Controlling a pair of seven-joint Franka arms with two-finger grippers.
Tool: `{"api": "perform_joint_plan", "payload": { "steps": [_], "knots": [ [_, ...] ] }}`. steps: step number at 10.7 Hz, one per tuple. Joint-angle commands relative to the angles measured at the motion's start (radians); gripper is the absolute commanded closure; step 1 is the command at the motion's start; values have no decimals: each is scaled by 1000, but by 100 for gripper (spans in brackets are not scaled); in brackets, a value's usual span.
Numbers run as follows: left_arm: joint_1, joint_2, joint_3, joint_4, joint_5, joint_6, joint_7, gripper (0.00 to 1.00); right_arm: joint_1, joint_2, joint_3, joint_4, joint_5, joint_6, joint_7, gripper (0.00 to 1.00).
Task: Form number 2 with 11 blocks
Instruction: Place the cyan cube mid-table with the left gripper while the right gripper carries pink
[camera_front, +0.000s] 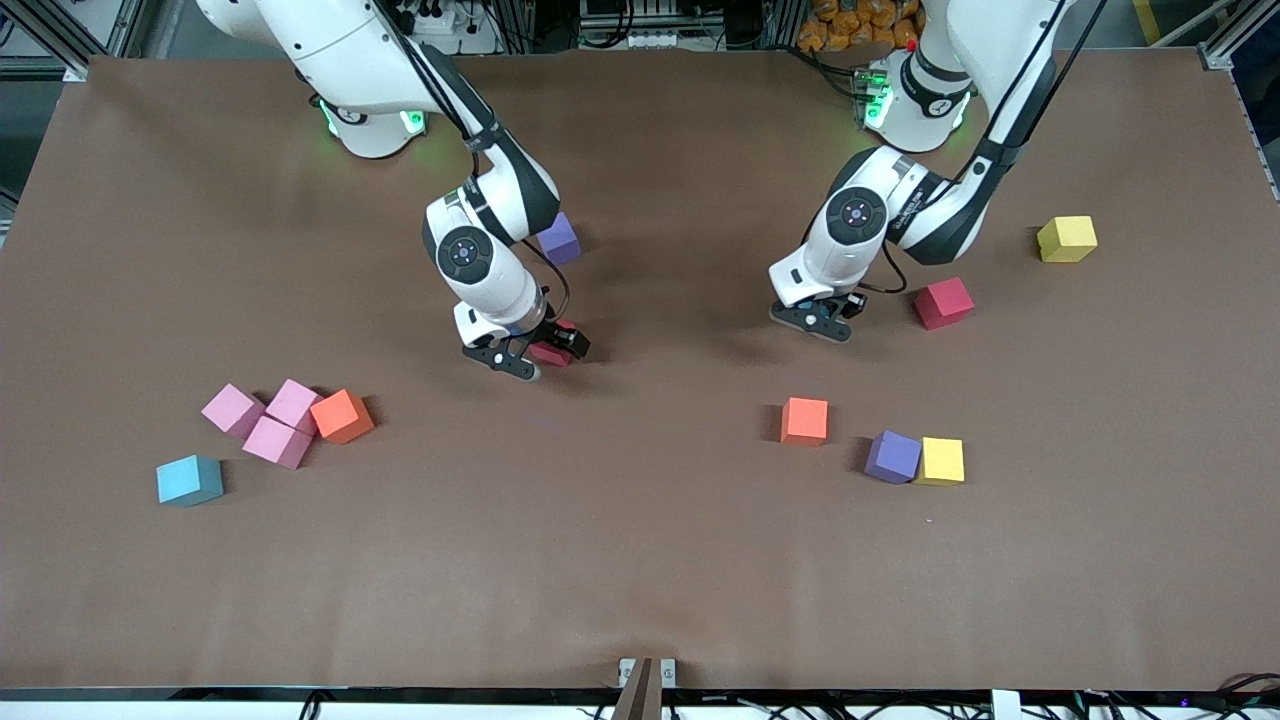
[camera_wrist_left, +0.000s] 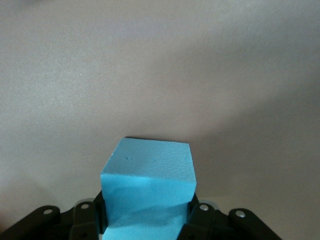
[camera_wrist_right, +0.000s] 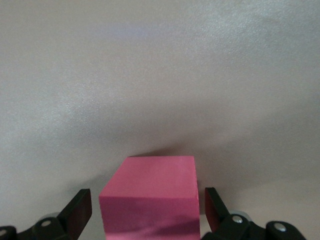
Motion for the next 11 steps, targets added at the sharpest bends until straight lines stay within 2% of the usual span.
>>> {"api": "perform_joint_plan", "payload": {
  "steps": [1,4,5,7,9,11],
  "knots": [
    [-31,-20,-96,19,15,-3,-223,97,14,-20,-7,-27,-5,11,17,15],
    [-54,-14,-199,24,-17,-3,-420,98,14,-17,-7,-26,-8,8,9,56],
    [-77,-12,-220,24,-49,-3,-486,100,13,-20,-7,-24,-25,0,5,67],
    [-150,7,-243,44,-113,-3,-618,100,-3,-32,-7,-14,-94,-9,-17,71],
    [-232,26,-243,79,-184,-3,-705,100,-21,-58,-11,18,-100,-38,-84,71],
    [-295,50,-243,110,-225,-3,-803,100,-73,-89,-14,72,-100,-154,-179,71]
  ]
}}
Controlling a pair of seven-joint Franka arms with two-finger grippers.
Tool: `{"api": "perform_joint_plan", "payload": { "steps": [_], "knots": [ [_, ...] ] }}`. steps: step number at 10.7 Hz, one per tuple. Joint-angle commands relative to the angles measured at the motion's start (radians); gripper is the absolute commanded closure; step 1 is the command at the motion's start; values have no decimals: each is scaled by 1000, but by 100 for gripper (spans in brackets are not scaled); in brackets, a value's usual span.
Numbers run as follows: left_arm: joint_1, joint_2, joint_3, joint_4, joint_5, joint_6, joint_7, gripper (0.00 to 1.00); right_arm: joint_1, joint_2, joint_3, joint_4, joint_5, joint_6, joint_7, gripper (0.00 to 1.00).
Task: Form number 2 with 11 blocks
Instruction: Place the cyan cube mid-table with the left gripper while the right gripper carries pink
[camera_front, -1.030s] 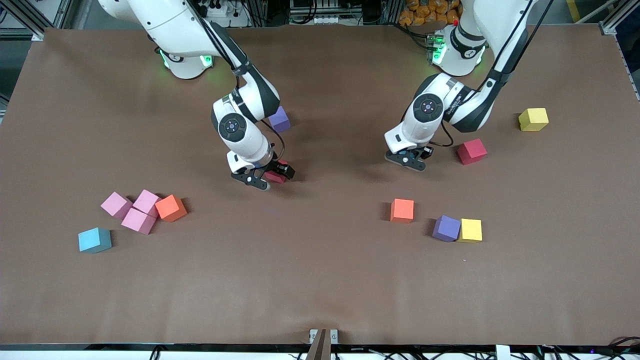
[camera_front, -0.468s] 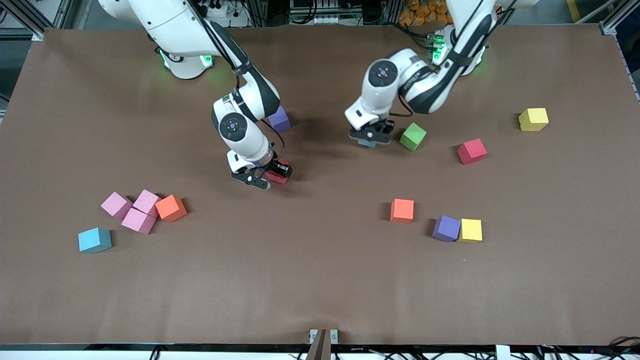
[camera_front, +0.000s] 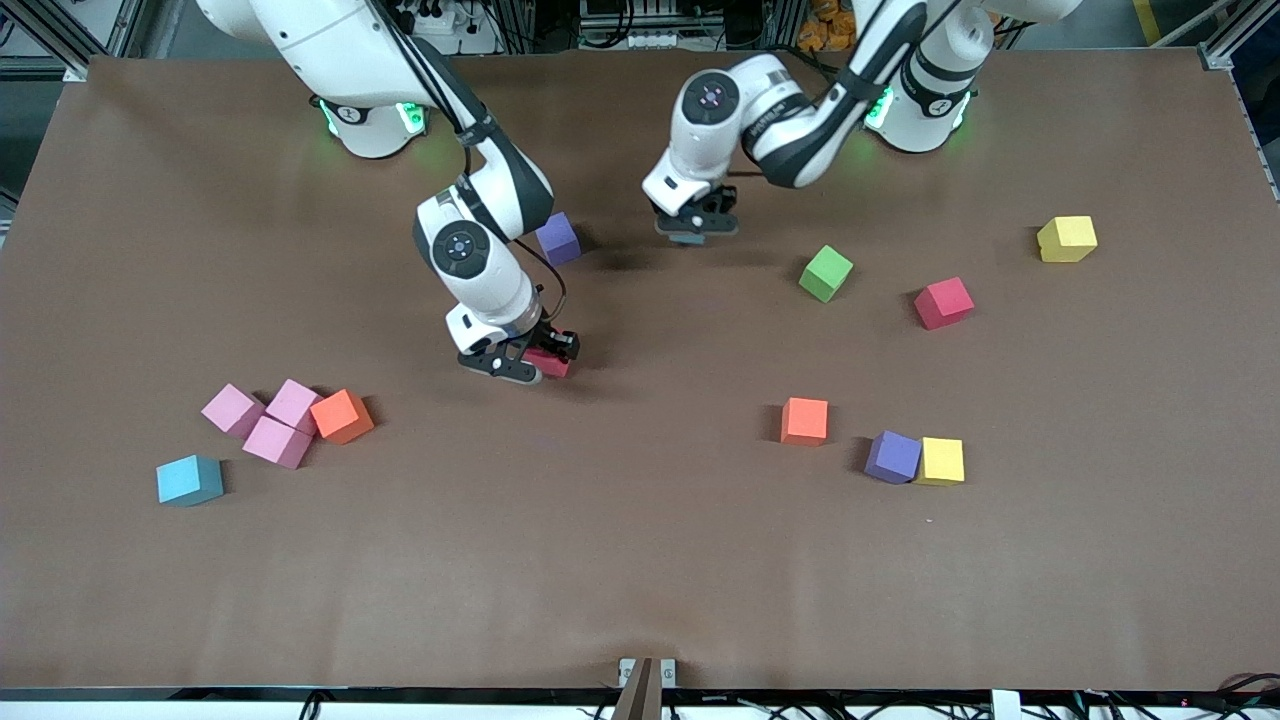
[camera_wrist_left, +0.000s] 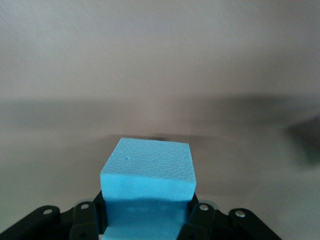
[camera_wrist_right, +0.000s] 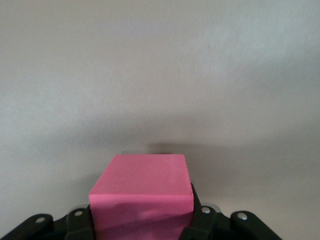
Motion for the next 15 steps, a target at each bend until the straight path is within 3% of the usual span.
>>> {"api": "perform_joint_plan", "payload": {
  "steps": [1,10,15],
  "knots": [
    [-59,57,4,49,-32,-4,-110,100,-74,-52,5,47,-18,-124,-99,71],
    [-151,139,12,88,-10,-4,-159,100,-110,-81,7,53,-16,-175,-142,70],
    [-166,155,52,104,45,-6,-149,93,-99,-129,12,35,-13,-209,-130,70]
  ]
}}
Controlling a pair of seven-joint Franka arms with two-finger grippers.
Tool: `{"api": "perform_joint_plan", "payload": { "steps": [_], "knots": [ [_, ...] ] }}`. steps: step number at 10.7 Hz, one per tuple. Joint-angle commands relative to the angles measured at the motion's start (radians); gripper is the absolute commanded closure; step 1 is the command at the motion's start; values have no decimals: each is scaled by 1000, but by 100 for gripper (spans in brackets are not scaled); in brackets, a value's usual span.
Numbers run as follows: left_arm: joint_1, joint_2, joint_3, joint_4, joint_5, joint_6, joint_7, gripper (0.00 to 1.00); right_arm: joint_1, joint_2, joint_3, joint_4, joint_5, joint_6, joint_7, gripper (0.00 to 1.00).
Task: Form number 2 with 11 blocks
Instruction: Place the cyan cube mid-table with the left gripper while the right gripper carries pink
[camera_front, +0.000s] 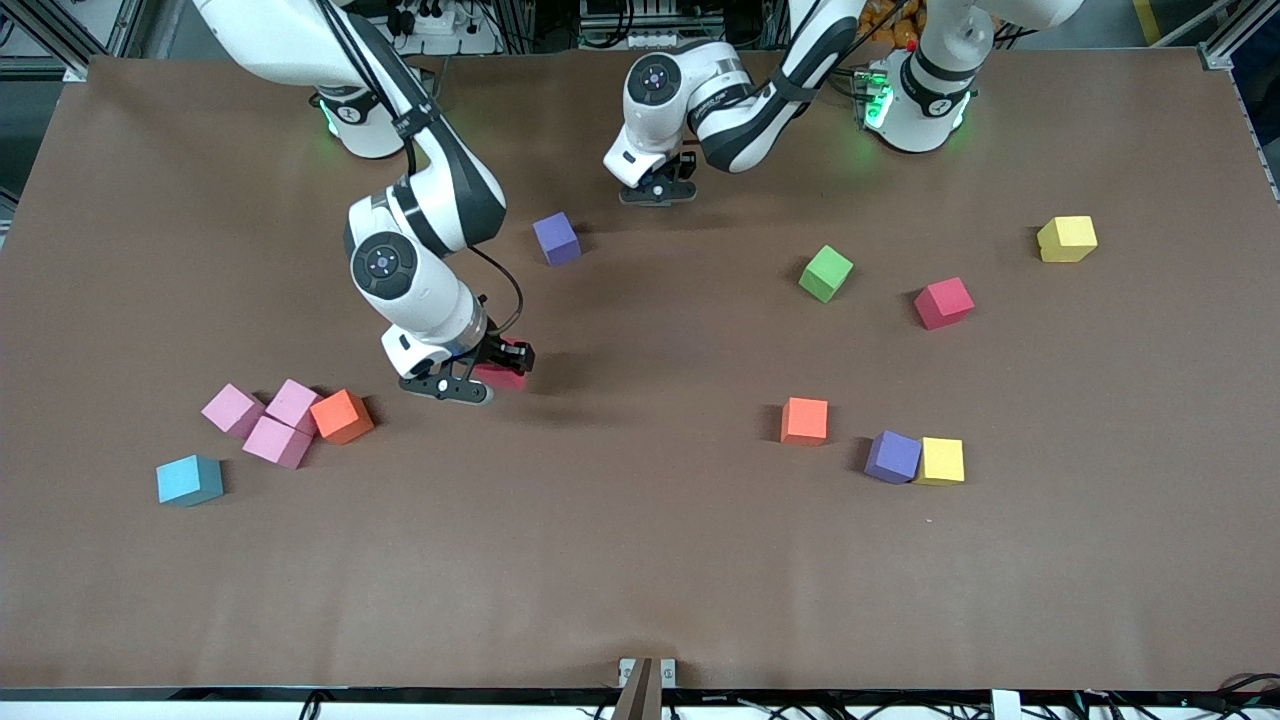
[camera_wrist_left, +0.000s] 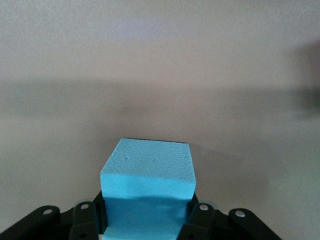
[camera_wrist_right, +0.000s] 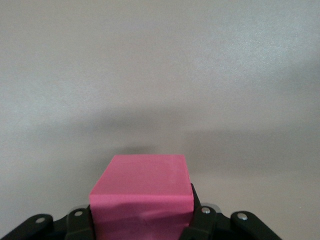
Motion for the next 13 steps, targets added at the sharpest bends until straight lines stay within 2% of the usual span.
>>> {"api": "perform_joint_plan", "payload": {
  "steps": [1,4,5,6,7,11,13],
  "knots": [
    [-23,21,42,34,25,-4,21,93,3,-66,14,-40,-11,-33,11,70],
    [-27,29,54,40,25,-4,32,91,84,-142,16,-67,-11,-112,-10,69],
    [-27,36,56,45,23,-4,31,84,107,-165,16,-67,-13,-143,-16,69],
    [-27,37,56,48,23,-4,31,61,124,-184,16,-68,-13,-166,-18,69],
    [-25,30,63,48,25,-6,35,1,137,-204,16,-71,-13,-192,-27,69],
    [-11,-52,69,62,25,-122,84,0,132,-269,16,-73,-13,-291,-229,69],
    [-1,-144,68,59,22,-198,86,0,131,-290,14,-73,-13,-312,-339,69]
  ]
}}
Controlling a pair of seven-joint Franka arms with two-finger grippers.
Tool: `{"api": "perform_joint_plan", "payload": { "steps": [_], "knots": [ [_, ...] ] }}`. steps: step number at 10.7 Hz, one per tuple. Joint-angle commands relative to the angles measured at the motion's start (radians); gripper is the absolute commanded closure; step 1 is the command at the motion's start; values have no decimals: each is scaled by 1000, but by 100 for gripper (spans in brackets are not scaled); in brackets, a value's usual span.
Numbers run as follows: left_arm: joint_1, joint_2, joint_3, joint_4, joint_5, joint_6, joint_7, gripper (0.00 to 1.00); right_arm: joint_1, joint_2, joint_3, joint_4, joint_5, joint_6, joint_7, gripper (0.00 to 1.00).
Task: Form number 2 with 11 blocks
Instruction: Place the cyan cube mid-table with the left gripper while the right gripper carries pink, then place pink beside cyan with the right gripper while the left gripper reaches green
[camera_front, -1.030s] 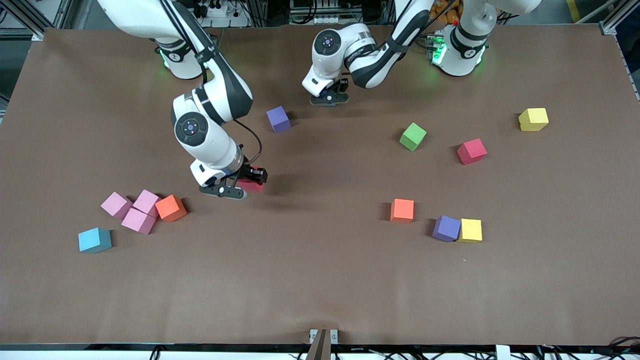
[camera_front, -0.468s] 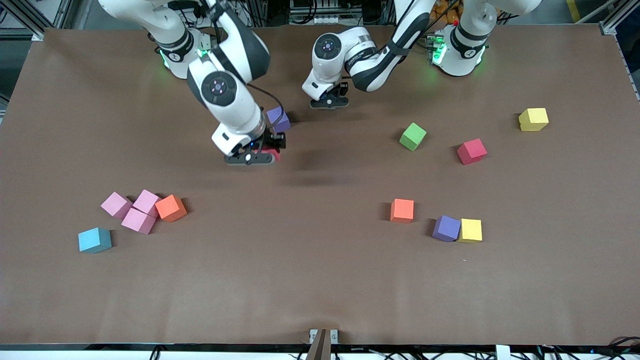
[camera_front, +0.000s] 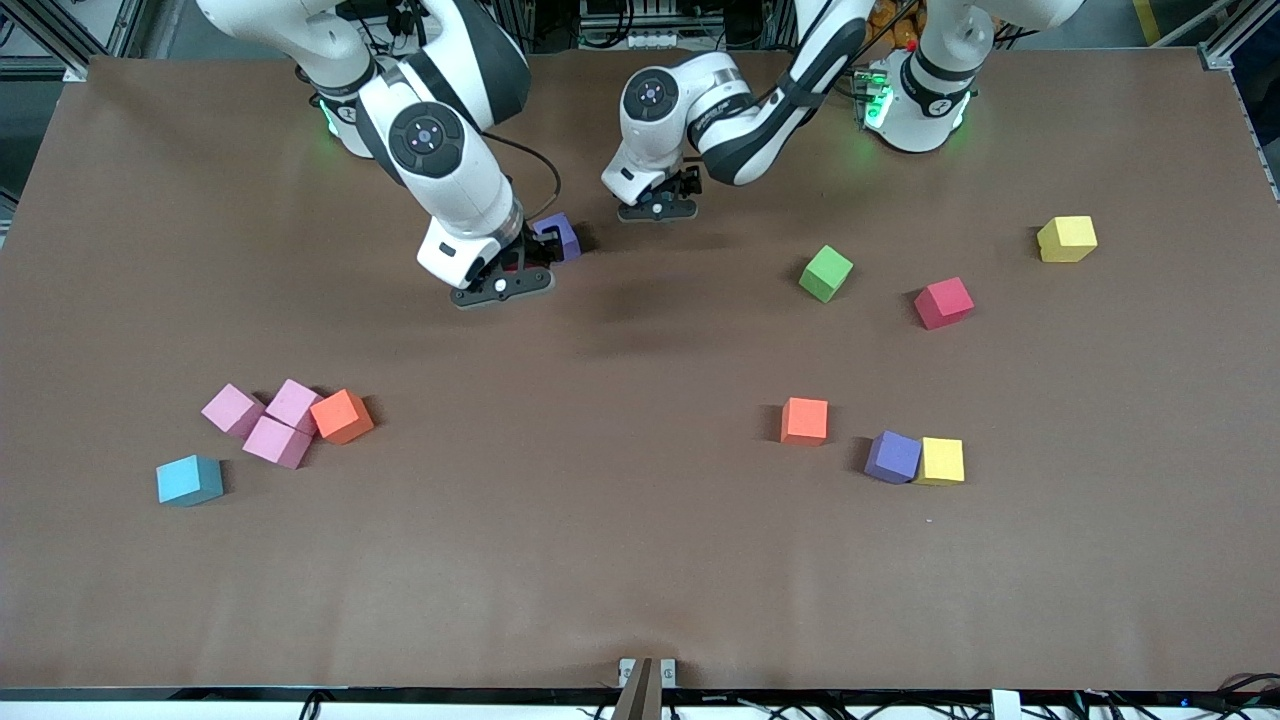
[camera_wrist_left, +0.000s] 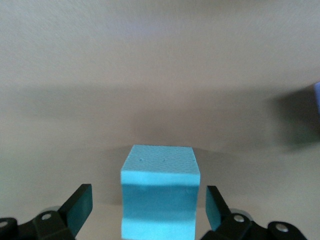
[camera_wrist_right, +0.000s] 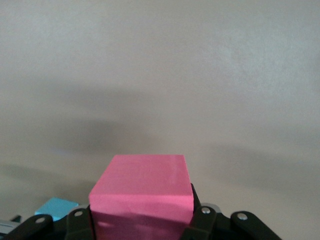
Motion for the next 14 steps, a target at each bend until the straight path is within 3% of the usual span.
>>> {"api": "perform_joint_plan", "payload": {
  "steps": [1,5,7,11,14],
  "knots": [
    [40,-151,3,-22,10,-91,12,0,-10,-59,3,-36,-10,-25,-126,69],
    [170,-286,12,-27,7,-207,137,0,-6,-113,5,-60,-10,-79,-280,69],
    [175,-325,105,-48,16,-232,173,0,22,-117,6,-82,-10,-76,-330,69],
    [230,-320,254,-84,19,-232,519,0,115,-91,5,-129,-10,-4,-551,70],
    [232,-323,273,-142,54,-226,717,0,225,-64,5,-172,-14,82,-703,70]
  ]
}}
